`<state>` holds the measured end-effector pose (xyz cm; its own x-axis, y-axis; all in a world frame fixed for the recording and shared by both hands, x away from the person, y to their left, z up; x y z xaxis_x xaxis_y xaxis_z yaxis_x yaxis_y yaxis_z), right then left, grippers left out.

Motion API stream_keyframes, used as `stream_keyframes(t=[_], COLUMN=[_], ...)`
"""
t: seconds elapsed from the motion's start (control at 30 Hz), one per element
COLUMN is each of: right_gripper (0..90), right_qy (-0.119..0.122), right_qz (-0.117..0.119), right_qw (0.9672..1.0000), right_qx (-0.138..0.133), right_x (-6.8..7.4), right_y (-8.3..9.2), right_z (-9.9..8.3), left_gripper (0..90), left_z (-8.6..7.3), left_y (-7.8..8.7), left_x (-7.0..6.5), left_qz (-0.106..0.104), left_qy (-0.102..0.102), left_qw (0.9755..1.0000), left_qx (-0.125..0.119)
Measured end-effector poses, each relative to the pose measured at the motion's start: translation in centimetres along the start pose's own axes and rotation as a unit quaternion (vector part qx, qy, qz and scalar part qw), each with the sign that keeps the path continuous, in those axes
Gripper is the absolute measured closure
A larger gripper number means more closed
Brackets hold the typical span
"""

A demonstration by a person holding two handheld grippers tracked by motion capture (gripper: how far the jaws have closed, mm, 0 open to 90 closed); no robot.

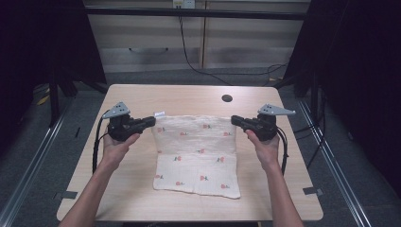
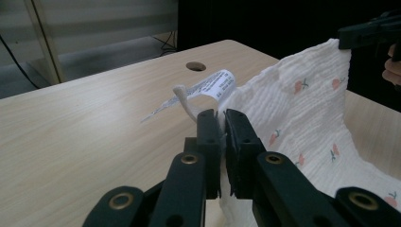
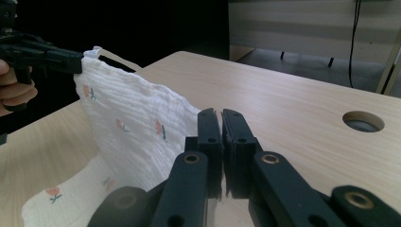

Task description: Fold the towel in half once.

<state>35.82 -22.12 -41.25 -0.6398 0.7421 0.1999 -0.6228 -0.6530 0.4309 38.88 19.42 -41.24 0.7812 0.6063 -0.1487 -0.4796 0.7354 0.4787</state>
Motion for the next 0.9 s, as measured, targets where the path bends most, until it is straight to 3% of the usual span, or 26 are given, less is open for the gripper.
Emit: stream_keyframes(t=[0.17,0.3,0.4,0.53,0.6,0.63,0.7,0.9], right_gripper=[87.6,87.6,87.6,87.6,87.6,87.6,87.6,87.6], right_qy=[-0.007,-0.001,0.013,0.01,0.013,0.015,0.023,0.036], right_qz=[0.002,0.007,0.007,0.012,0.012,0.015,0.017,0.012], right_qw=[0.9997,0.9999,0.9995,0.9995,0.9993,0.9992,0.9988,0.998], right_qx=[0.022,0.016,0.027,0.027,0.032,0.034,0.041,0.051], right_x=[0.0,0.4,0.9,1.1,1.4,1.6,2.0,3.2], right_y=[-0.5,-0.1,0.1,0.9,1.3,1.5,1.7,2.3], right_z=[-0.9,-0.5,-0.3,-0.6,-0.8,-1.0,-1.2,-2.0], left_gripper=[85.3,85.2,85.2,85.3,85.2,85.3,85.3,85.2], left_z=[-0.5,-0.5,-0.5,-0.3,-0.5,-1.1,-1.5,-3.1], left_y=[-0.5,-0.8,-0.8,0.0,0.4,0.7,0.9,2.1], left_x=[0.0,-0.3,-0.8,-1.2,-1.5,-2.0,-2.1,-2.0], left_qz=[0.004,-0.001,-0.002,-0.005,-0.004,0.006,0.012,-0.011], left_qy=[-0.001,0.001,-0.009,-0.015,-0.023,-0.04,-0.046,-0.027], left_qw=[0.9999,0.9999,0.9998,0.9998,0.9995,0.9982,0.9976,0.9984], left_qx=[0.012,0.012,0.017,0.014,0.022,0.044,0.05,0.049])
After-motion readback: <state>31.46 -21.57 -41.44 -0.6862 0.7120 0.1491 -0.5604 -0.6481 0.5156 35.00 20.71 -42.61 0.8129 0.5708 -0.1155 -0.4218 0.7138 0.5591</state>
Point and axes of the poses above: each handheld gripper's, and its own axes: y roughly backward along the jaws, z roughly out of its top, x roughly to its left, the point moved 2 cm from there along -y, roughly forward along the jaws, and after that the axes turned 7 degrees about x, right-handed, at the moved point
